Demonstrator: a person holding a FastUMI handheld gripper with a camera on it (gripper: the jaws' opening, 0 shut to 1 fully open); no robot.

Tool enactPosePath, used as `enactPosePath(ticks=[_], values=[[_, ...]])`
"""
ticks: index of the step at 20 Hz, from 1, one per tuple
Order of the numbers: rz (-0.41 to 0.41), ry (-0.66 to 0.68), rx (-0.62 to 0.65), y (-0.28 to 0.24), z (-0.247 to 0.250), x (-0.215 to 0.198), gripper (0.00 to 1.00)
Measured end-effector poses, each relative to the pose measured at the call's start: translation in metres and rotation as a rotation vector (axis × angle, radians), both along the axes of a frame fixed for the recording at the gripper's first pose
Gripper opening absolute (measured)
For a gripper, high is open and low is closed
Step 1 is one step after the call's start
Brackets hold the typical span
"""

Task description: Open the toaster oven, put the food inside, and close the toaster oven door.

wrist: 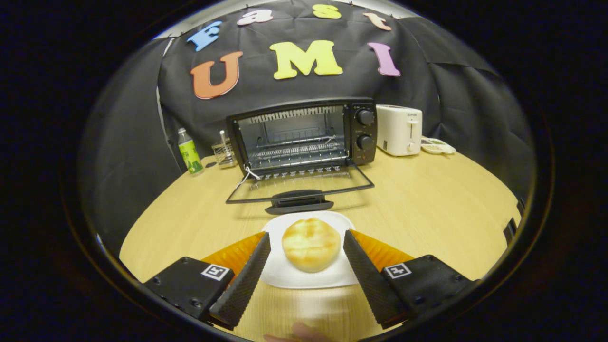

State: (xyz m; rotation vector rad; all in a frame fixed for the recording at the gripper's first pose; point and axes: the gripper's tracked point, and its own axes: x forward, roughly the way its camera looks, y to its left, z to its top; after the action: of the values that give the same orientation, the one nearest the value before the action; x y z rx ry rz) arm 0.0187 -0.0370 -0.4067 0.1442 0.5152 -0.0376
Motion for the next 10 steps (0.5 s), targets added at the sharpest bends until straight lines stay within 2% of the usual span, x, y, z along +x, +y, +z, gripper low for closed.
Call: enactPosePath(ticks=[5, 10], values=[[0.010, 0.090, 0.009, 0.002, -0.026, 0.003, 1.00], [0.003, 0.094, 0.006, 0.000, -0.027, 0.007, 1.00]])
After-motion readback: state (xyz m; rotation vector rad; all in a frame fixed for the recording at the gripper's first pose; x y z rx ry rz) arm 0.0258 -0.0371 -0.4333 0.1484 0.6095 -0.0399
